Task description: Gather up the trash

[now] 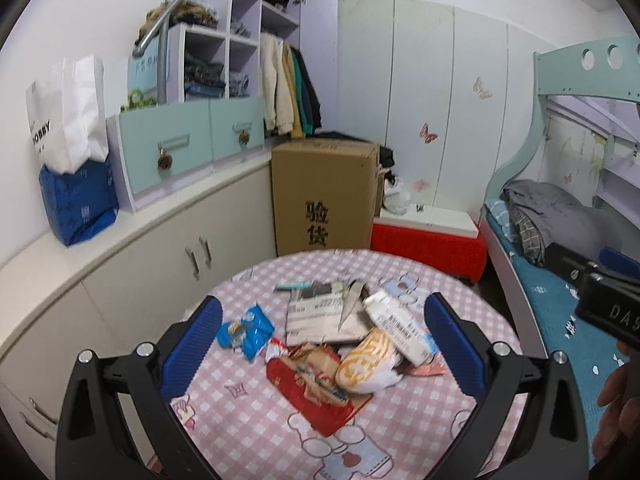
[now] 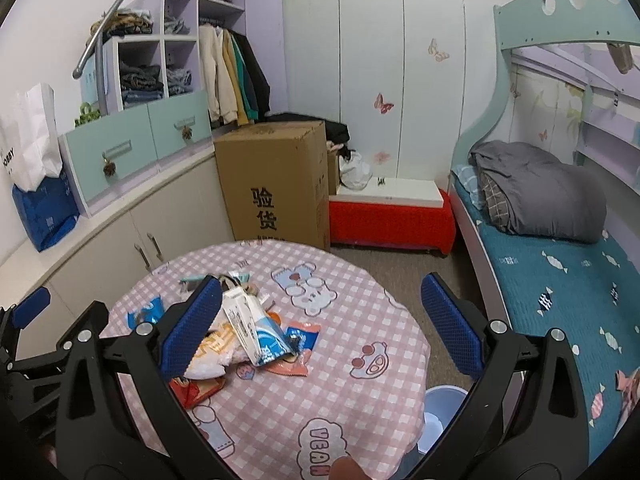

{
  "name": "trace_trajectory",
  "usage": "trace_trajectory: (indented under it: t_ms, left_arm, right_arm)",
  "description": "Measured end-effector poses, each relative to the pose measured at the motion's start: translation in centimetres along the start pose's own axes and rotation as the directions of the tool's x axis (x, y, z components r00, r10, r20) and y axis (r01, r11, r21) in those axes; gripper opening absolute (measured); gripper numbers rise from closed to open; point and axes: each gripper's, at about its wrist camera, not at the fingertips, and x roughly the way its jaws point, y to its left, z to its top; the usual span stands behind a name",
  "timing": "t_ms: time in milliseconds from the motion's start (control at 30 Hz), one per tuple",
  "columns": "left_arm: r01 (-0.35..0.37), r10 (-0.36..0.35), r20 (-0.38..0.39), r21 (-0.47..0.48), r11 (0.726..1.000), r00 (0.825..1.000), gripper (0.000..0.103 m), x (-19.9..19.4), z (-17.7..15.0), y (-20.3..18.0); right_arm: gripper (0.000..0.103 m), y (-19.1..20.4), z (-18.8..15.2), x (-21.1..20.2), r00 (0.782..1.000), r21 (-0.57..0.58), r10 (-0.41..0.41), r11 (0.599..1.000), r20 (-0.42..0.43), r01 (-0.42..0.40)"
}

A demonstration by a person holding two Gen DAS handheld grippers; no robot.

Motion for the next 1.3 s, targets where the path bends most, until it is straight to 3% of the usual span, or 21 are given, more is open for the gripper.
trace_trajectory:
  t_ms: [233, 367, 567, 633, 733, 800, 867, 900, 933, 1000, 1067, 1100, 1133, 1233, 1300]
  left_arm:
    - [-0.017, 0.018, -0.134, 0.006, 1.000, 0.991, 0.099, 3.4, -4.2, 1.8]
    - [-0.008, 0.010, -0.214, 0.009, 1.000, 0.977, 0.099, 5.7, -7.3, 2.1]
    - [-0.018, 0.020, -0.293, 0.010, 1.000, 0.956, 0.099, 9.2, -9.5, 1.6]
    - [-0.026, 0.022, -0.304, -0.010, 1.000, 0.952, 0.099, 10.3, -9.5, 1.7]
    - [-0.085, 0.086, -0.306, 0.015, 0.996, 0.948, 0.099, 12.6, -9.9, 1.1]
    - [-0.077, 0.080, -0.311, 0.020, 0.997, 0.947, 0.098, 13.6, -10.2, 1.0]
    - [-0.038, 0.039, -0.302, 0.008, 0.999, 0.953, 0.093, 13.7, -10.3, 1.3]
    - [-0.008, 0.007, -0.300, -0.003, 1.000, 0.954, 0.079, 13.7, -10.3, 1.4]
    - [0.027, -0.031, -0.303, -0.018, 0.999, 0.952, 0.074, 13.6, -10.4, 1.7]
    - [0.041, -0.043, -0.303, -0.014, 0.999, 0.952, 0.073, 13.3, -10.5, 2.3]
    - [0.036, -0.039, -0.308, -0.014, 0.999, 0.951, 0.073, 12.9, -10.5, 2.7]
    - [0.029, -0.036, -0.314, -0.027, 0.999, 0.949, 0.077, 12.9, -10.6, 2.9]
    - [0.011, -0.022, -0.326, -0.038, 0.999, 0.945, 0.088, 13.1, -10.5, 3.1]
    - [-0.028, 0.006, -0.342, -0.058, 0.998, 0.940, 0.094, 14.0, -10.3, 3.3]
    - [-0.024, 0.006, -0.329, -0.051, 0.998, 0.944, 0.094, 14.5, -10.1, 3.1]
  right_arm:
    - [0.097, -0.4, -3.1, 4.2, 0.992, -0.017, -0.014, 1.000, -0.127, 0.012]
    - [0.097, -0.8, -5.1, 6.2, 0.981, -0.013, -0.017, 1.000, -0.195, 0.015]
    - [0.097, -1.4, -6.7, 8.7, 0.965, -0.016, -0.024, 1.000, -0.263, 0.021]
    - [0.097, -1.4, -7.0, 9.1, 0.964, -0.014, -0.028, 1.000, -0.266, 0.025]
    - [0.097, -1.6, -7.1, 9.7, 0.959, -0.012, -0.031, 1.000, -0.281, 0.029]
    - [0.097, -1.4, -7.2, 10.1, 0.957, -0.013, -0.025, 1.000, -0.289, 0.022]
    - [0.097, -1.0, -7.2, 10.6, 0.956, -0.017, -0.007, 1.000, -0.292, 0.002]
    - [0.097, -0.6, -7.1, 11.0, 0.956, -0.020, 0.011, 1.000, -0.293, -0.018]
    - [0.097, -0.3, -7.1, 11.4, 0.955, -0.021, 0.030, 0.999, -0.294, -0.038]
    - [0.097, 0.5, -6.7, 12.4, 0.953, -0.024, 0.079, 0.996, -0.293, -0.090]
    - [0.097, 1.5, -6.3, 13.9, 0.943, -0.016, 0.139, 0.988, -0.303, -0.151]
    - [0.097, 2.1, -6.1, 14.9, 0.933, -0.009, 0.181, 0.981, -0.312, -0.194]
    - [0.097, 2.6, -6.0, 15.9, 0.924, -0.006, 0.210, 0.975, -0.320, -0.224]
    - [0.097, 4.2, -6.1, 18.8, 0.890, -0.014, 0.264, 0.957, -0.373, -0.290]
    - [0.085, 5.1, -6.5, 20.2, 0.863, -0.024, 0.286, 0.945, -0.416, -0.325]
